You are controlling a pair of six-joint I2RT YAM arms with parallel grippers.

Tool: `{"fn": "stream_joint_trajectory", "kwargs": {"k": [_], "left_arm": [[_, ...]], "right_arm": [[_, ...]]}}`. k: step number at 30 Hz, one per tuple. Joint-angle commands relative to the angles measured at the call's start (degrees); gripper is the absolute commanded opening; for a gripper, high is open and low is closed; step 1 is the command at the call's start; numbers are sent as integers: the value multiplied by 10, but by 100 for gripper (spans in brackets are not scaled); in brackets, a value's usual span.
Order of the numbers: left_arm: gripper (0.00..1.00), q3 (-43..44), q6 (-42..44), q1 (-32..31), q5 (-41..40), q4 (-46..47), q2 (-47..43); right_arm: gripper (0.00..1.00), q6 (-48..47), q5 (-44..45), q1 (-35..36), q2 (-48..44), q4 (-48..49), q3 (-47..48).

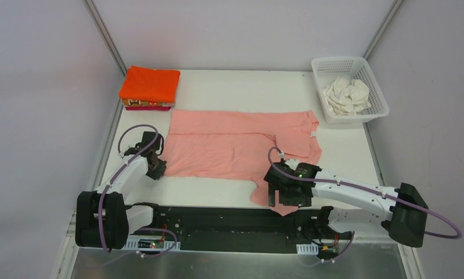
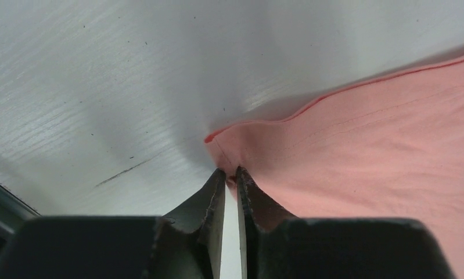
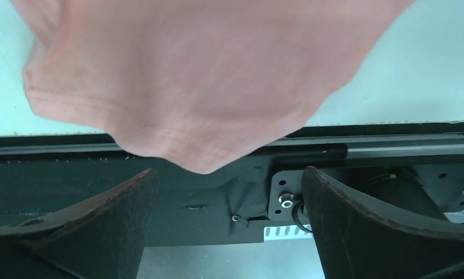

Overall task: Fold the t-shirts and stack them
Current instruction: Grab the side of the flattened tshirt closest away from the robot with both arms

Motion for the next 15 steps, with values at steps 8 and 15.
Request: {"fn": "stream_joint_trajectory", "kwargs": {"k": [8,15], "left_arm": [[0,1,33,3,-16,18,9],[0,-11,48,3,-9,23,-39]], "right_arm": [[89,48,-16,52,26,58,-15],[74,71,-23,54,38,44,-41]]}}
